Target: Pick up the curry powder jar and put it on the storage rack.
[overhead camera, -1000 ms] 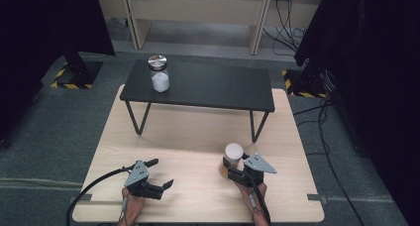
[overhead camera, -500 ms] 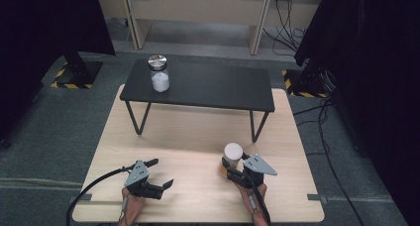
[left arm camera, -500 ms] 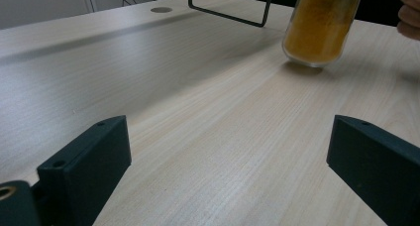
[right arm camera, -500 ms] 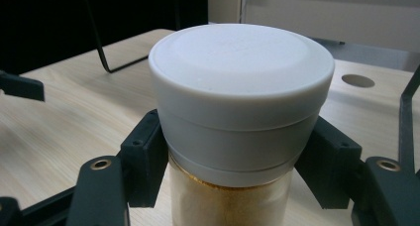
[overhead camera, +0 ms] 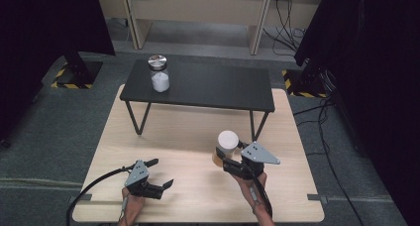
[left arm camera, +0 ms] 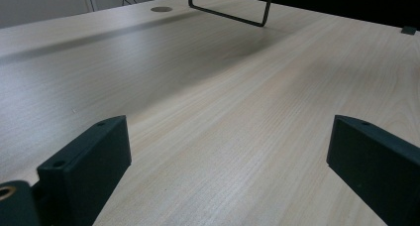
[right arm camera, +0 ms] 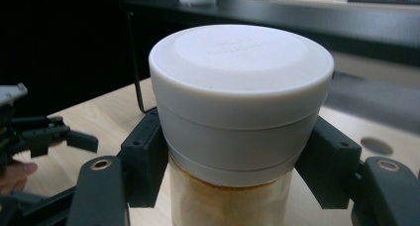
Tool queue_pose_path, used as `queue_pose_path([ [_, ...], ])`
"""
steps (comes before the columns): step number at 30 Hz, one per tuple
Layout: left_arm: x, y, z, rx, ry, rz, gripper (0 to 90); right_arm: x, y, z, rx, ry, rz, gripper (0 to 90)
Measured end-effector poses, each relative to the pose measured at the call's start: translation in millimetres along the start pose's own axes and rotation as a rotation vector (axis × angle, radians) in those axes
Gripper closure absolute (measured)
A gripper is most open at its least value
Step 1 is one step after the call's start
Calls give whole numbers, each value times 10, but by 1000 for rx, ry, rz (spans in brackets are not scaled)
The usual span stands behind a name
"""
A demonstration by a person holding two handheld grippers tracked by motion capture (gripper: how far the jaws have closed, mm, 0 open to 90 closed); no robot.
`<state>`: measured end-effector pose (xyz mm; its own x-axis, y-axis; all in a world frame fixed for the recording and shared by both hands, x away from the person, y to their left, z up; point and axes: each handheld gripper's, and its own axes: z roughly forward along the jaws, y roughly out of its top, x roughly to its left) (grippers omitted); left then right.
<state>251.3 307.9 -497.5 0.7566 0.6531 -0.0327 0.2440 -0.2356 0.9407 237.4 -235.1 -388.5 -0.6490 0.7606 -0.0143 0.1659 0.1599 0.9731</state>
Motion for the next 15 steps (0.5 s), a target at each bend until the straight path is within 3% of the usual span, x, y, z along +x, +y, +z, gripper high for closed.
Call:
queue_pose_path([
  [7, 1, -2, 0, -2, -1, 1, 26, 18, 363, 150, -22, 41, -29, 354],
  [15, 3, -7, 4, -5, -1, -3, 26, -26, 768, 360, -28, 85, -18, 354],
])
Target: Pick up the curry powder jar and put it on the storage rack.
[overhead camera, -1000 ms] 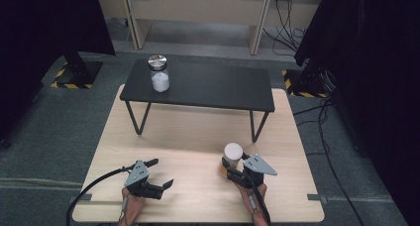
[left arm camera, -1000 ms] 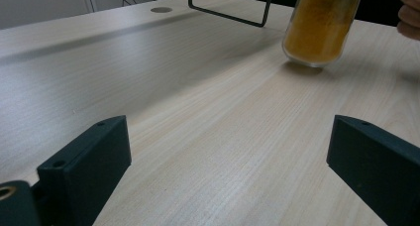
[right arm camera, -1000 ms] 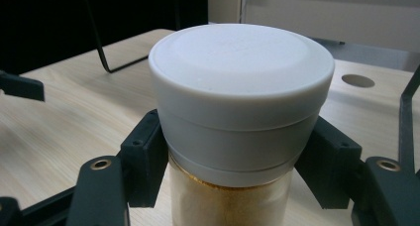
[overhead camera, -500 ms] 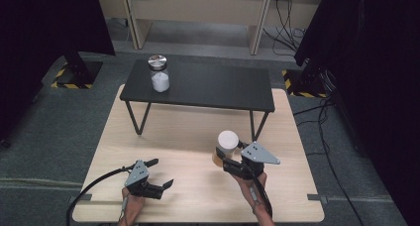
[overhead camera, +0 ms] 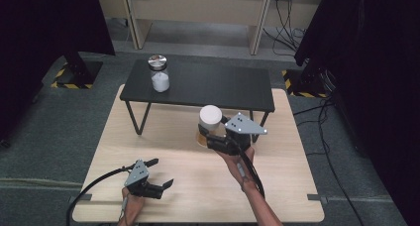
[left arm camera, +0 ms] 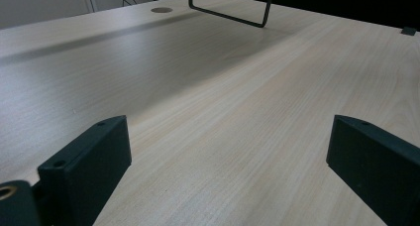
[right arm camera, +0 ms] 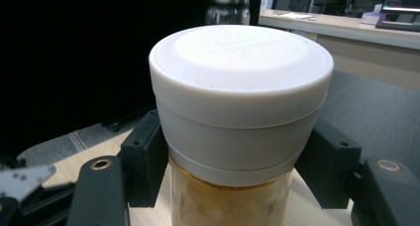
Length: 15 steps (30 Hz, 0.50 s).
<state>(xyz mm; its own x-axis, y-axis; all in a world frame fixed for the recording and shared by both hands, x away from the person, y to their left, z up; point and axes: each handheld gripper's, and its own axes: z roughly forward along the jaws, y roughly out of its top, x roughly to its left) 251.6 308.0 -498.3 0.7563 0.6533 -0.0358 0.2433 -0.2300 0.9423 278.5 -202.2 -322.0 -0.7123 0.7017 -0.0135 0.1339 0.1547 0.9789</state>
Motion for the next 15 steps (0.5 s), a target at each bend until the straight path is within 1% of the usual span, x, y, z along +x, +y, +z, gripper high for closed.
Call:
queue_pose_path([
  [1, 0, 0, 0, 0, 0, 0, 26, -11, 48, 18, -1, 1, 0, 354],
  [2, 1, -1, 0, 0, 0, 0, 26, -11, 48, 18, -1, 1, 0, 354],
  [3, 2, 1, 0, 0, 0, 0, 26, -29, 148, 51, -1, -2, -5, 354],
  [4, 3, 2, 1, 1, 0, -1, 26, -37, 189, 66, -4, -6, -7, 355],
  [5, 4, 3, 1, 1, 0, -1, 26, -37, 189, 66, -4, -6, -7, 355],
  [7, 5, 5, 1, 2, 0, -1, 27, -82, 294, 102, -13, -9, 1, 355],
  [8, 5, 5, 1, 2, 0, -1, 27, -82, 294, 102, -13, -9, 1, 355],
  [12, 6, 7, 2, 3, 0, -2, 27, -121, 412, 143, -24, -24, 7, 355],
  [13, 6, 7, 2, 3, 1, -2, 27, -143, 468, 163, -18, -28, 8, 355],
  [14, 6, 7, 2, 3, 1, -2, 27, -143, 468, 163, -18, -28, 8, 355],
  [15, 7, 7, 3, 3, 1, -2, 27, -157, 507, 180, -15, -33, 7, 355],
])
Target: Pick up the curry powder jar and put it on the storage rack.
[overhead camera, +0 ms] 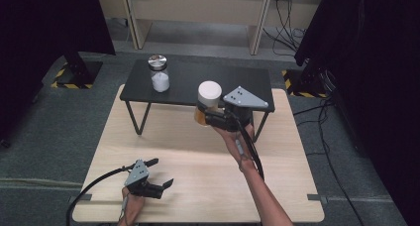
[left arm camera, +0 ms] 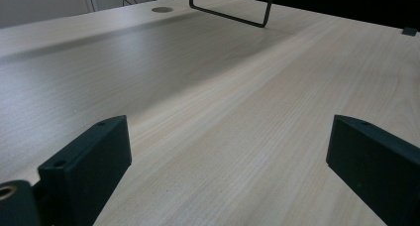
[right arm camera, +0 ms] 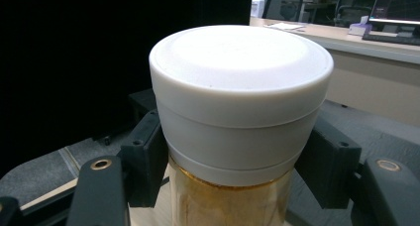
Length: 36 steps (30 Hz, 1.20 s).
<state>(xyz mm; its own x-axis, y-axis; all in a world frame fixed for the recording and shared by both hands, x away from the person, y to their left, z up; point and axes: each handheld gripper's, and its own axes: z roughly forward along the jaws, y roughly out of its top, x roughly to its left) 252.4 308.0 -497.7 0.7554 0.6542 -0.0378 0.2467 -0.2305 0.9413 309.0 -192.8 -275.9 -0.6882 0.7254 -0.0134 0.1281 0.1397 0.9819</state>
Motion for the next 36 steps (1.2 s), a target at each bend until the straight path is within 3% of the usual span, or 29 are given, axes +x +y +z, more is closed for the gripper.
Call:
queue_pose_path([
  [7, 0, 0, 1, 0, 1, -1, 27, -120, 192, 136, 5, -43, 33, 355],
  [17, 4, 3, -1, 2, 0, 1, 28, -232, 455, 402, 51, -134, 31, 355],
  [25, 6, -1, 4, -2, 0, 0, 29, -379, 514, 612, 89, -201, 90, 355],
  [36, 9, -1, 4, -1, 0, -1, 29, -436, 515, 759, 131, -249, 88, 354],
])
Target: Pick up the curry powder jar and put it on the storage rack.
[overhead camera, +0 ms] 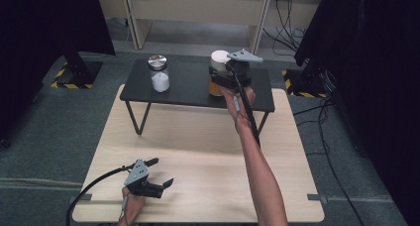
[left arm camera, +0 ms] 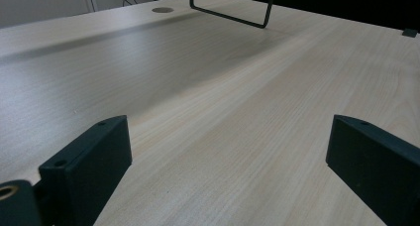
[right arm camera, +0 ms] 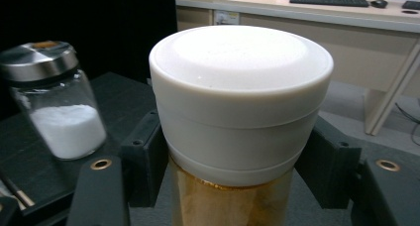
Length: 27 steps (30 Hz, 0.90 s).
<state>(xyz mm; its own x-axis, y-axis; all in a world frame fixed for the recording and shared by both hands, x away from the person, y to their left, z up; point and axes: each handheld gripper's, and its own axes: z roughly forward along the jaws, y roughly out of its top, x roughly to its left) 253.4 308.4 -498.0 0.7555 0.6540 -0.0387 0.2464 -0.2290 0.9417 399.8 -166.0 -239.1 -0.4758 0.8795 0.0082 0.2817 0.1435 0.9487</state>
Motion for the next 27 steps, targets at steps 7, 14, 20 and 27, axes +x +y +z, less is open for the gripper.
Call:
queue_pose_path([
  [7, 1, 0, 2, -1, 0, -1, 30, -30, -9, 75, 4, -23, 21, 354],
  [14, 2, -1, 2, -1, 0, -1, 30, -66, -35, 113, -11, -30, 47, 354],
  [20, -1, -1, 1, -1, 1, 0, 30, -45, -17, 158, -5, -45, 43, 354],
  [27, 0, -1, 1, -1, 1, 0, 31, -46, -40, 175, -4, -51, 38, 354],
])
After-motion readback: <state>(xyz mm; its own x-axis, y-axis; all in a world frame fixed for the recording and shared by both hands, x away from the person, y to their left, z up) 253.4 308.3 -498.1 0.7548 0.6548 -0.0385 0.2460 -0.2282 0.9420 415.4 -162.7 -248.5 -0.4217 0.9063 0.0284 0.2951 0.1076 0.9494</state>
